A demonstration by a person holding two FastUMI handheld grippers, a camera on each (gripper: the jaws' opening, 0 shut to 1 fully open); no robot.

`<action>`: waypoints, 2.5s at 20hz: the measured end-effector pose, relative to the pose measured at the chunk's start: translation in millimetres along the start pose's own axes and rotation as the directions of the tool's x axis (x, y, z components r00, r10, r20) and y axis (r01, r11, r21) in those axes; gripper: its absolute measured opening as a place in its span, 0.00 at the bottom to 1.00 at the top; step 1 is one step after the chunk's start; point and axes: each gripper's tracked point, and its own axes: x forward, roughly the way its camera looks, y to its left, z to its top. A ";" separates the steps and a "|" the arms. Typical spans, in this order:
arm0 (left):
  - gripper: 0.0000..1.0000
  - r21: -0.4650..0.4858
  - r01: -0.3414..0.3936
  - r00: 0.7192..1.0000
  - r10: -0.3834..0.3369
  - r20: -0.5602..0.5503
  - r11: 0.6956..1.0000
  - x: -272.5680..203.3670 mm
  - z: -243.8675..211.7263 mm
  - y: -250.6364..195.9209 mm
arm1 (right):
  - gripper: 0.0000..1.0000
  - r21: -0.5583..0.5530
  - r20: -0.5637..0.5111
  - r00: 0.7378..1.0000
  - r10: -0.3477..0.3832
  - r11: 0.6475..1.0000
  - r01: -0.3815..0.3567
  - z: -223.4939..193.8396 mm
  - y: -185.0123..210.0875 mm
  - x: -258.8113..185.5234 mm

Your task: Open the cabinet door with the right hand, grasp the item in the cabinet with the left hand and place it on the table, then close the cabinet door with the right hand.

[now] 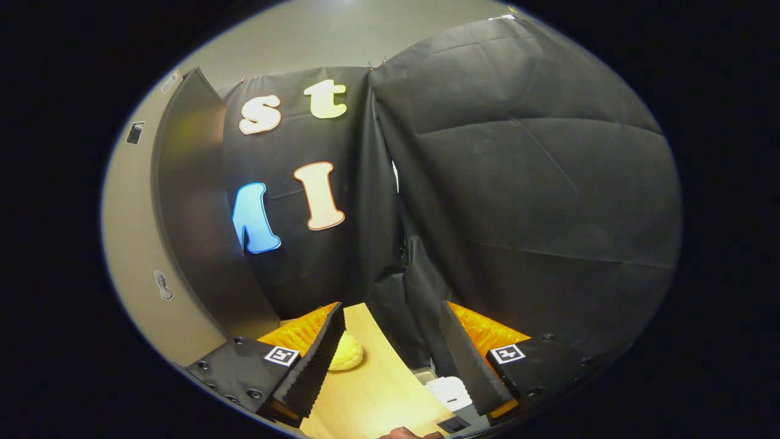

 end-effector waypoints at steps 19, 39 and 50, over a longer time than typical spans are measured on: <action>0.50 -0.039 -0.164 0.986 0.164 -0.009 0.986 -215.7 -60.6 160.8 | 0.92 -0.027 0.082 0.996 0.022 0.999 -0.019 12.2 29.6 -62.0; 0.50 -0.060 -0.312 0.938 0.298 -0.179 0.948 -321.2 -356.1 232.6 | 0.98 -0.076 0.181 0.983 -0.035 0.996 0.050 11.1 25.9 -98.4; 0.53 -0.052 -0.314 0.922 0.291 -0.256 0.948 -337.9 -413.3 225.8 | 0.92 -0.072 0.155 0.986 -0.060 0.995 0.072 -1.5 22.1 -105.4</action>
